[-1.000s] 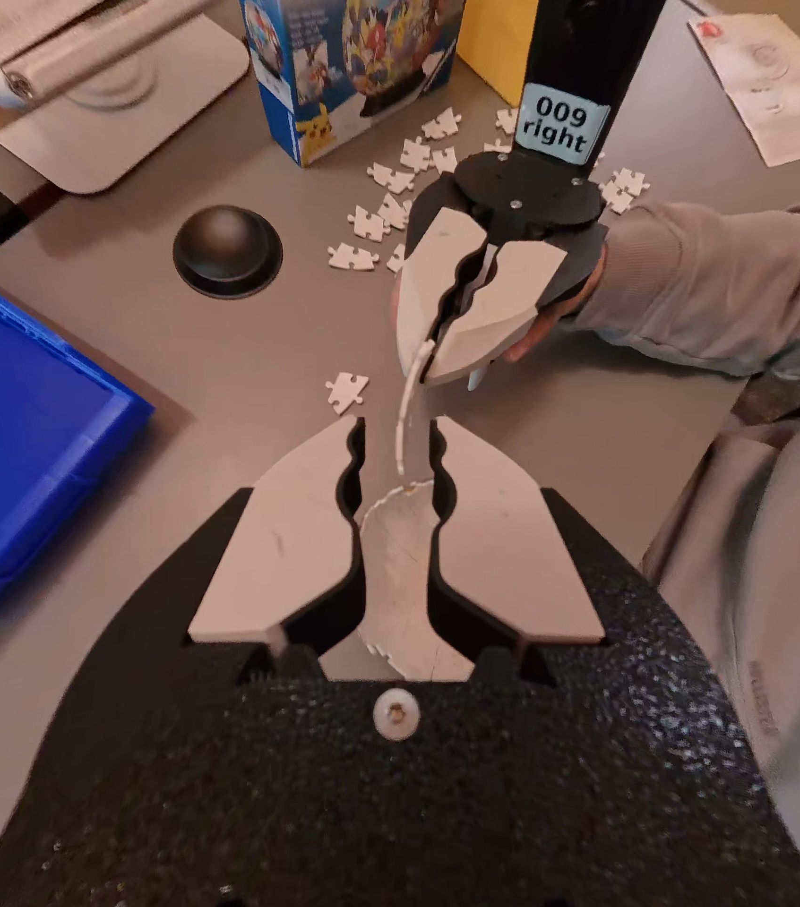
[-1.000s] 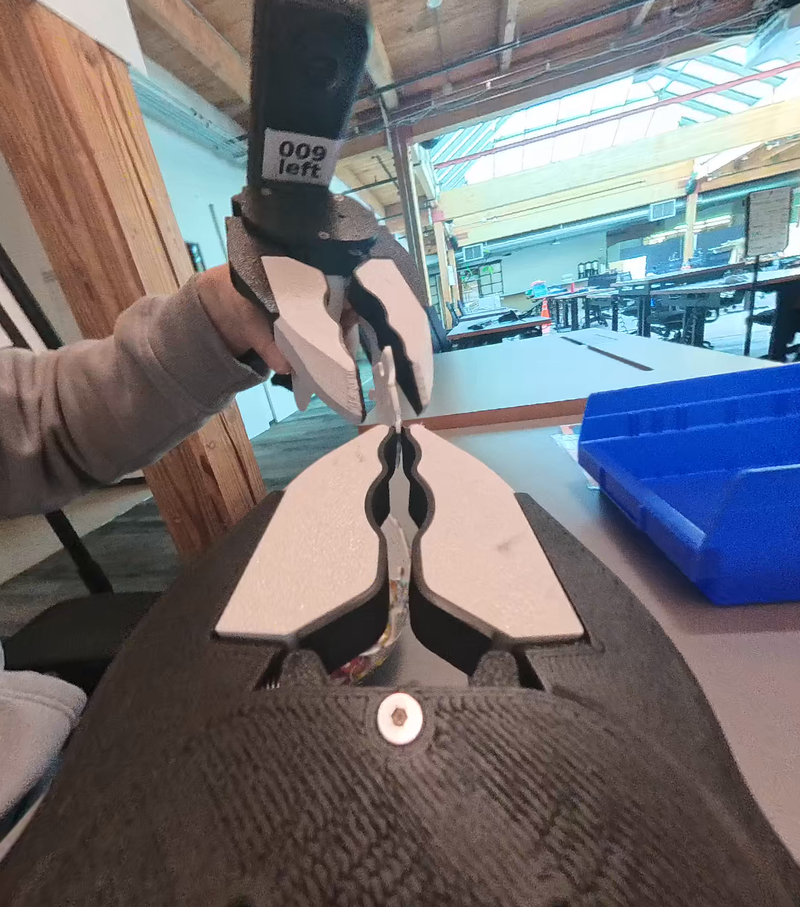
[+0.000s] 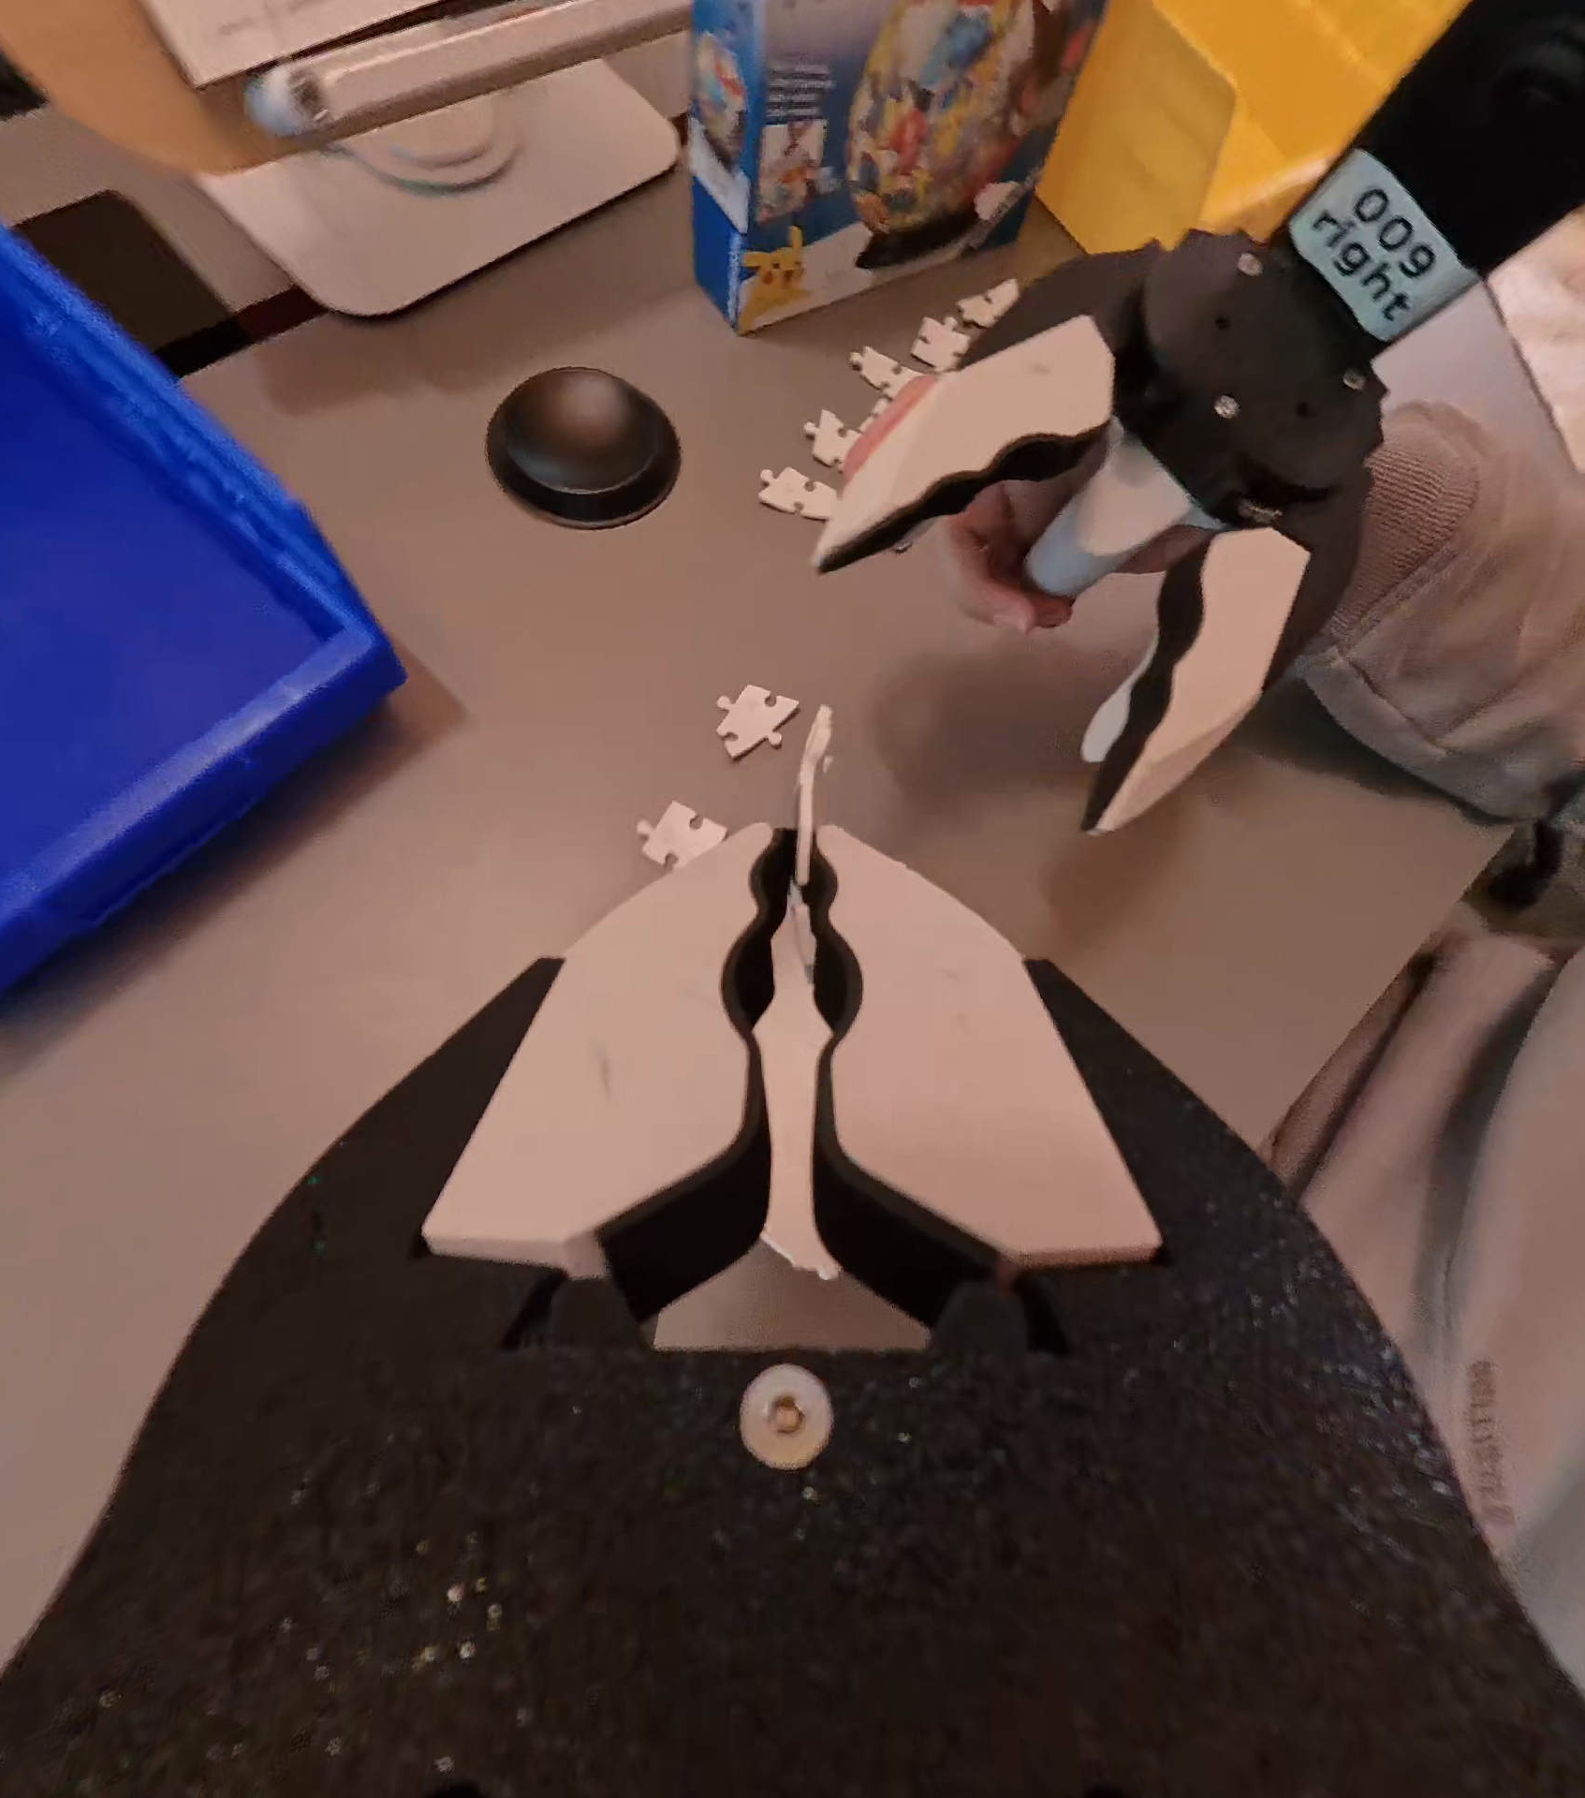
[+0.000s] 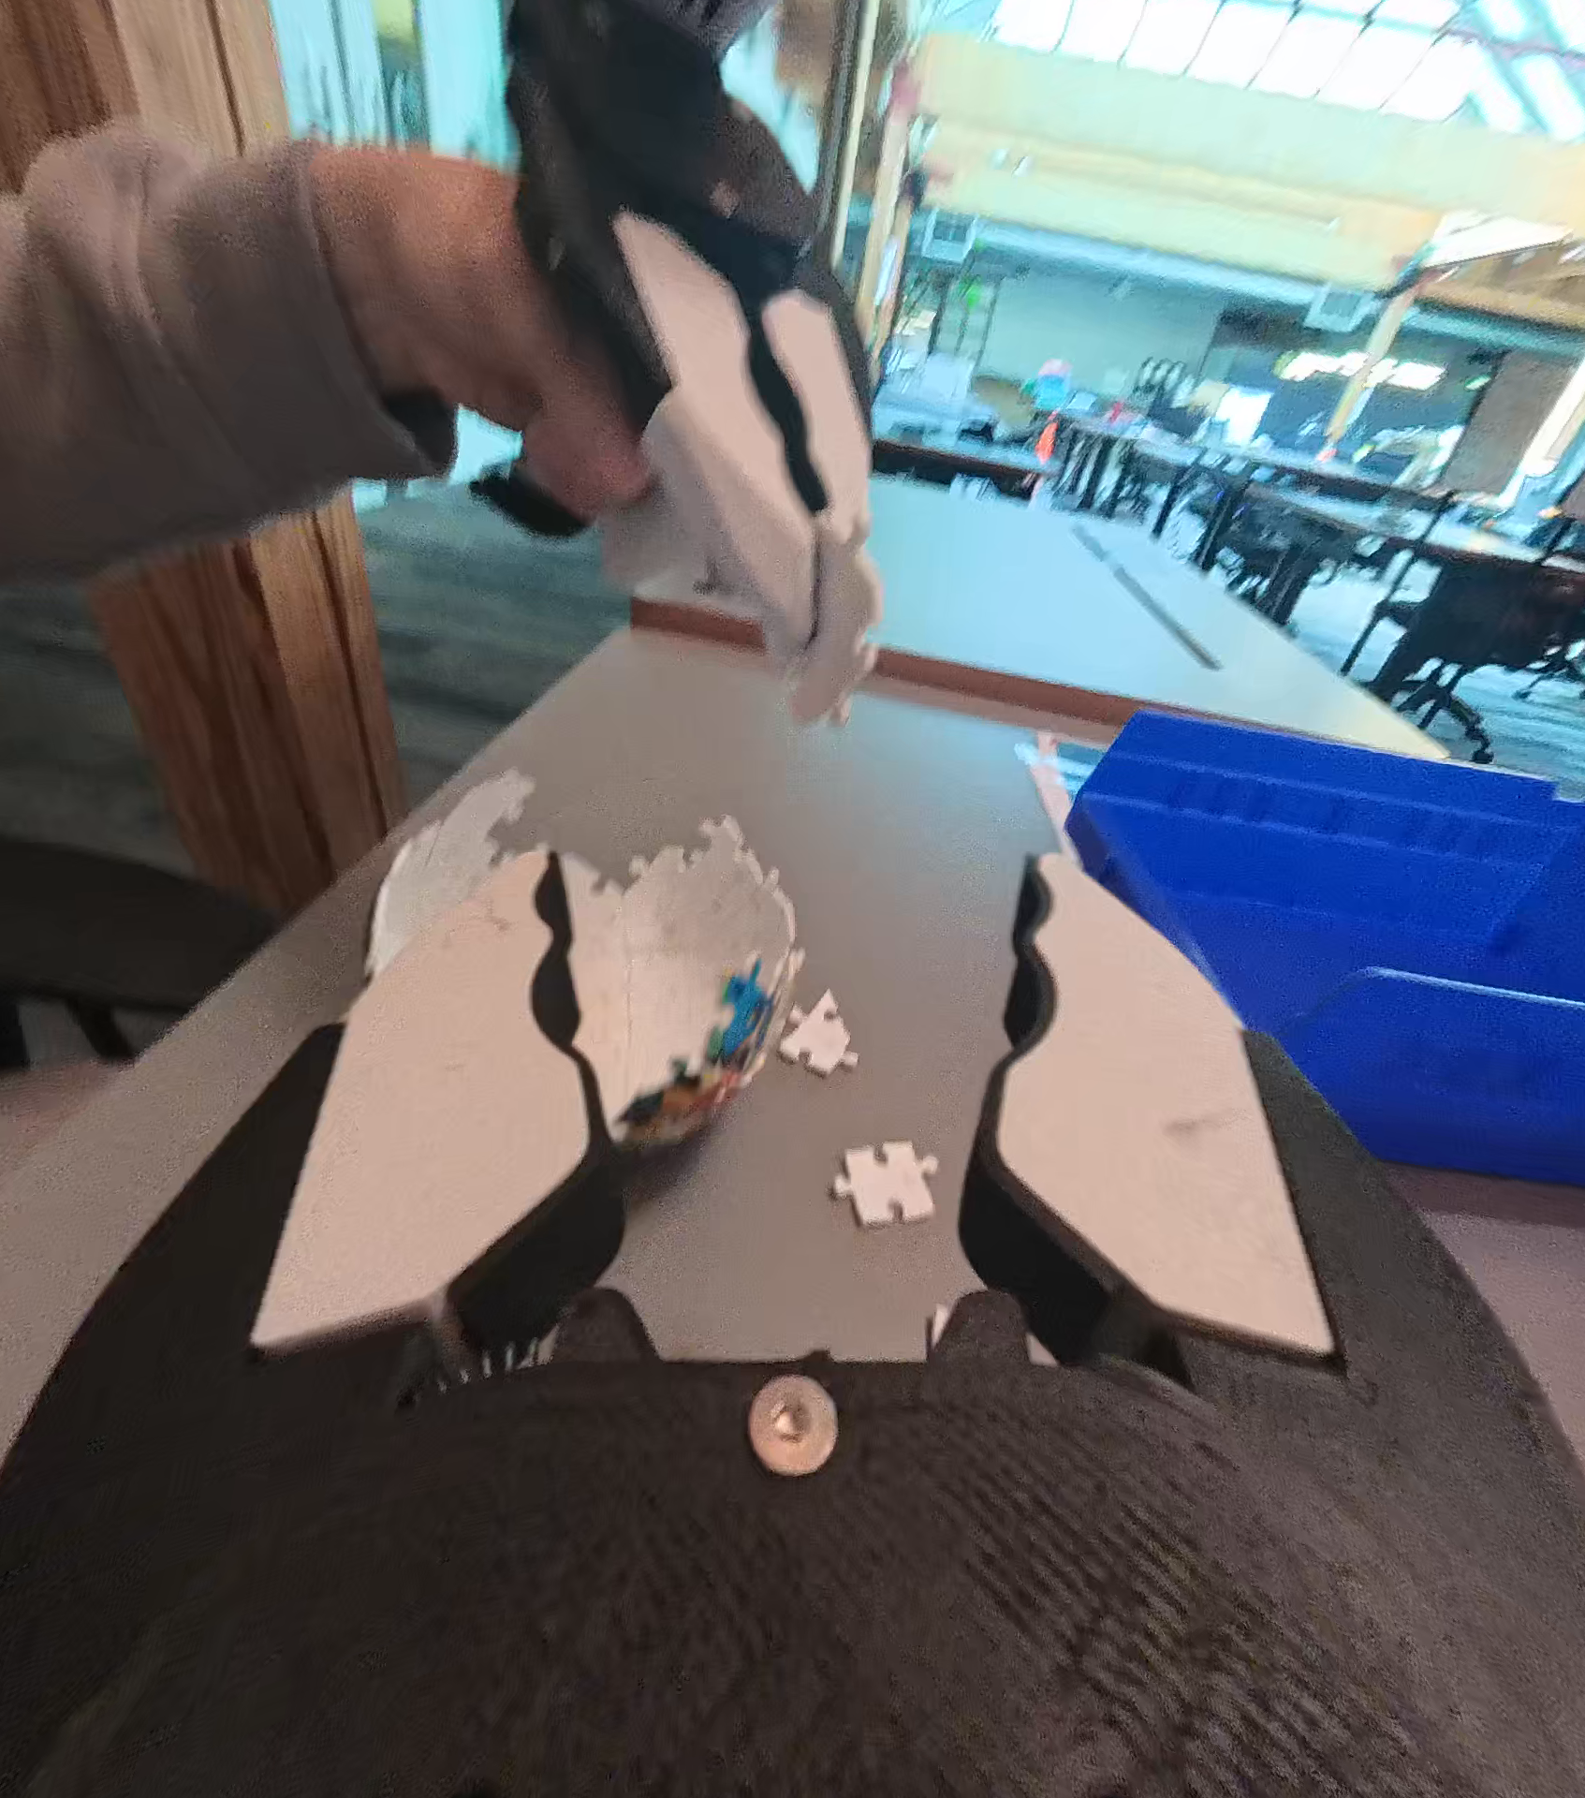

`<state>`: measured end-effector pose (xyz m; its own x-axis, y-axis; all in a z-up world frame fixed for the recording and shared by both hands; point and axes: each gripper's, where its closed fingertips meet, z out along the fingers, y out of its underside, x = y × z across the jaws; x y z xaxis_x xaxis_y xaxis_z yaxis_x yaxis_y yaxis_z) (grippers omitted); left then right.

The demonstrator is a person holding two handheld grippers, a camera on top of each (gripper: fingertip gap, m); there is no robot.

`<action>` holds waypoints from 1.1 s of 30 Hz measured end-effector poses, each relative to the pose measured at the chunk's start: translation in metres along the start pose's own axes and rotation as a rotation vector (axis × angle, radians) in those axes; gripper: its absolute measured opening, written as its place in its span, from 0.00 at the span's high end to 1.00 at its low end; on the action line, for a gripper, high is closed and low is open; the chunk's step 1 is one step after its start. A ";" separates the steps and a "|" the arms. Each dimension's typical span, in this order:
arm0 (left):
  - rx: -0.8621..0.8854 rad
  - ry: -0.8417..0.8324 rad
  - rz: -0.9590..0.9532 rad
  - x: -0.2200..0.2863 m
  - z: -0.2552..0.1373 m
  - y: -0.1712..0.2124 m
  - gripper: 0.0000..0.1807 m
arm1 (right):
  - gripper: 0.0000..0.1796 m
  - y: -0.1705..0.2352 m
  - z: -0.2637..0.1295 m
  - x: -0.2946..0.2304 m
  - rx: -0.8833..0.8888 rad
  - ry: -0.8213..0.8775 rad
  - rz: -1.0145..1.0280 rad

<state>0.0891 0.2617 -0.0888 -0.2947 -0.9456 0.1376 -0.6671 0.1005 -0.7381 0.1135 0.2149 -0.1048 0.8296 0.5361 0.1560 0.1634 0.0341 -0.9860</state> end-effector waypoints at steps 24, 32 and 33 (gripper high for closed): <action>-0.082 -0.107 -0.439 -0.004 -0.005 0.177 0.99 | 0.41 0.124 0.037 -0.066 -0.541 -0.173 -0.139; -0.065 -0.082 -0.445 -0.003 0.004 0.180 0.99 | 0.41 0.128 0.045 -0.065 -0.584 -0.097 -0.108; -0.057 -0.079 -0.444 -0.004 0.005 0.180 0.99 | 0.41 0.127 0.046 -0.065 -0.583 -0.084 -0.109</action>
<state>-0.0266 0.2818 -0.2253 0.0800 -0.9214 0.3803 -0.7544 -0.3054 -0.5811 0.0554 0.2235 -0.2432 0.7506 0.6211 0.2255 0.5309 -0.3636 -0.7655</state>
